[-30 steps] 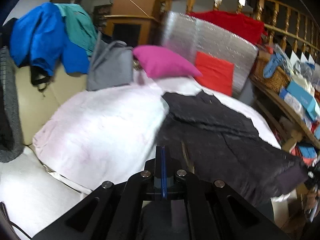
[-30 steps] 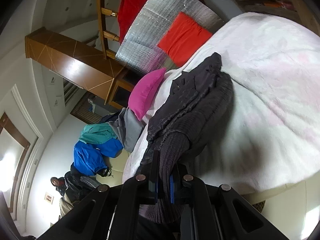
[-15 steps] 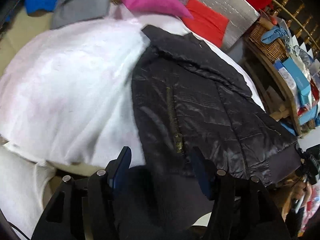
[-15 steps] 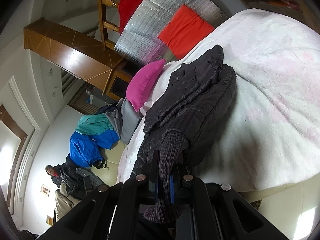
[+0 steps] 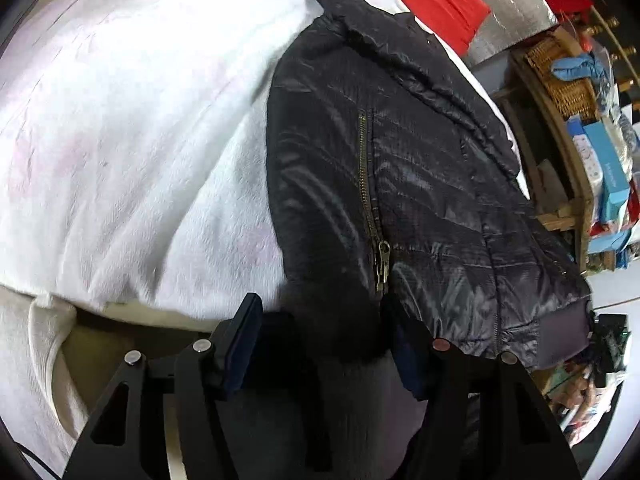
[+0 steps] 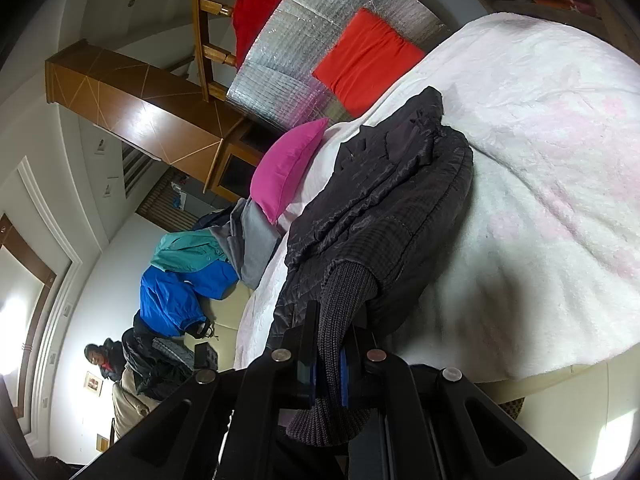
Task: Fold large clothes
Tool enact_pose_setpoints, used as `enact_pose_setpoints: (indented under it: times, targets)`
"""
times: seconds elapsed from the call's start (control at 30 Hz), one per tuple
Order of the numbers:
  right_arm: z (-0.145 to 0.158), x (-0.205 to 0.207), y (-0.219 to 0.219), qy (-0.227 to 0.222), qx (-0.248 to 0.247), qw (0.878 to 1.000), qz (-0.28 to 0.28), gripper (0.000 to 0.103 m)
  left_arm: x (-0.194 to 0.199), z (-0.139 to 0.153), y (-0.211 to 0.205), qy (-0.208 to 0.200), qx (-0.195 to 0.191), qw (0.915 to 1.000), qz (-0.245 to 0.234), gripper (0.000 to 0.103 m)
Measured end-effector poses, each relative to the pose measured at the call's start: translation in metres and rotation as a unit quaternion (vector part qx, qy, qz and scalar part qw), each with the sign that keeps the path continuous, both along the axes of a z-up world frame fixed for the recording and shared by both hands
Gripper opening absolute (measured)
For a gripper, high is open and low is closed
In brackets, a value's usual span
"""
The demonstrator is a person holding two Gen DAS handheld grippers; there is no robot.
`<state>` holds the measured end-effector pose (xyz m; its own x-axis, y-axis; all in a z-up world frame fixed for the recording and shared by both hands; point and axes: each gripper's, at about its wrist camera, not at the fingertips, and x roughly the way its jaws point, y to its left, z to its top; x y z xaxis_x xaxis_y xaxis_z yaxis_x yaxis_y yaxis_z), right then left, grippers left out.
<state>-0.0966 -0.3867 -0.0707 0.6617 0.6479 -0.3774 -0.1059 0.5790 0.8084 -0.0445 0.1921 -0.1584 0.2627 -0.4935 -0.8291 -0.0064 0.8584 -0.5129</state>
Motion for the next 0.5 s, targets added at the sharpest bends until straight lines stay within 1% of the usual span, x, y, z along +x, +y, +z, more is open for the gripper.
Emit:
enact_pose_setpoints:
  times: [0.03,0.1,0.17,0.2,0.23,0.27,0.33,0.43,0.5]
  targets:
    - [-0.001,0.001,0.0,0.0,0.001,1.0,0.001,0.008,-0.002,-0.001,0.001,-0.001,-0.004,1.0,-0.005,0.061]
    - [-0.001,0.002,0.001,-0.001,0.003,1.0,0.003,0.008,-0.002,0.0,-0.001,-0.003,-0.001,0.9999,-0.017,0.061]
    - [-0.001,0.003,0.002,-0.003,0.004,1.0,0.004,0.008,0.001,-0.003,-0.006,-0.002,-0.002,0.9998,-0.018,0.057]
    - [0.0,0.002,0.003,-0.004,0.004,1.0,0.005,0.008,0.004,-0.006,-0.01,0.001,-0.006,0.9997,-0.022,0.046]
    - [0.0,0.002,0.003,-0.004,0.004,1.0,0.005,0.008,0.007,-0.01,-0.015,0.006,-0.007,0.9996,-0.025,0.039]
    - [0.0,0.002,0.002,-0.004,0.003,1.0,0.005,0.008,0.01,-0.012,-0.02,0.008,-0.003,0.9997,-0.024,0.037]
    - [-0.001,0.001,-0.001,-0.003,0.003,1.0,0.003,0.008,0.013,-0.014,-0.021,0.013,-0.007,0.9996,-0.022,0.03]
    - [-0.001,0.0,-0.004,-0.004,0.009,1.0,0.001,0.008,0.011,-0.011,-0.014,0.013,-0.03,0.9994,-0.013,0.02]
    - [-0.001,0.001,-0.004,-0.006,0.013,1.0,0.0,0.008,0.005,-0.002,-0.006,0.001,-0.038,0.9993,-0.003,0.019]
